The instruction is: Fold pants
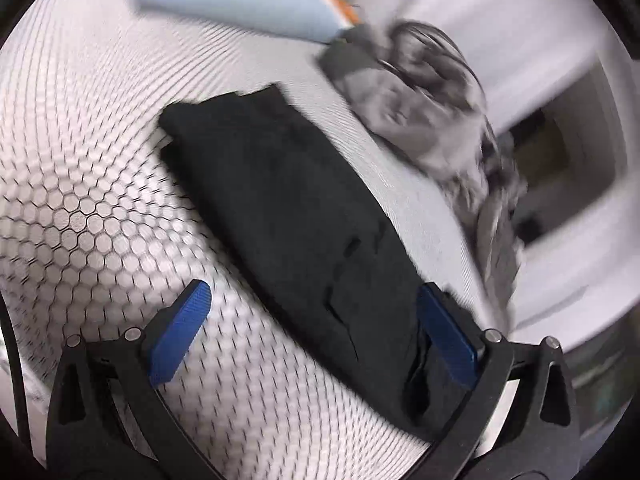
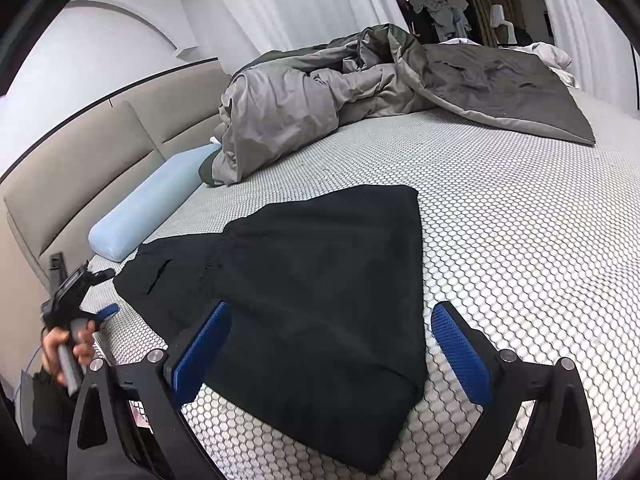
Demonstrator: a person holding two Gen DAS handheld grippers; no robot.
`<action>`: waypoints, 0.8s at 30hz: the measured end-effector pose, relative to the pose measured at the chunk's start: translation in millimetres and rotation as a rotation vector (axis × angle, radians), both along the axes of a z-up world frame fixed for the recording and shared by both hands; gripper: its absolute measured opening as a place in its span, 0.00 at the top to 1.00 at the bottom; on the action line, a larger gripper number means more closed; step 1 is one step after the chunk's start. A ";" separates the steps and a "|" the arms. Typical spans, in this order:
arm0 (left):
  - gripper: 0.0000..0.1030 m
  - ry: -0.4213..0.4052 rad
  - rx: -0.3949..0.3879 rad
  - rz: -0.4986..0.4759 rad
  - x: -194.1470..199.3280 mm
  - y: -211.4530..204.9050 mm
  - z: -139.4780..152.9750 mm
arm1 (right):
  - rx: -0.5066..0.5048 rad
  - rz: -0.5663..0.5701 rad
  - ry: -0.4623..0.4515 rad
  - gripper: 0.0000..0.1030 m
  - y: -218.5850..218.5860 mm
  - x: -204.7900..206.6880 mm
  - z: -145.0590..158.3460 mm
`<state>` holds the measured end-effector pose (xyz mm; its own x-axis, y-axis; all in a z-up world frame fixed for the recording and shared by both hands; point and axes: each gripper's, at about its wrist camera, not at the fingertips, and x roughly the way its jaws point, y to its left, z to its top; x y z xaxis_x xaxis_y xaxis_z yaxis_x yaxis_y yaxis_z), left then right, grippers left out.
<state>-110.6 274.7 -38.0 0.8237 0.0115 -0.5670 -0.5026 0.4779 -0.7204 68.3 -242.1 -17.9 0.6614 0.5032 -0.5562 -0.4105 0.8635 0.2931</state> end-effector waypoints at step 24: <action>0.99 -0.115 0.419 -0.076 40.7 -79.3 109.3 | -0.040 0.001 0.033 0.01 1.4 4.9 -8.5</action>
<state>-69.9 195.4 71.2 0.8884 0.1581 -0.4309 -0.3828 0.7733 -0.5055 73.2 -240.7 -26.5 0.6421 0.4807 -0.5972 -0.4023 0.8744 0.2714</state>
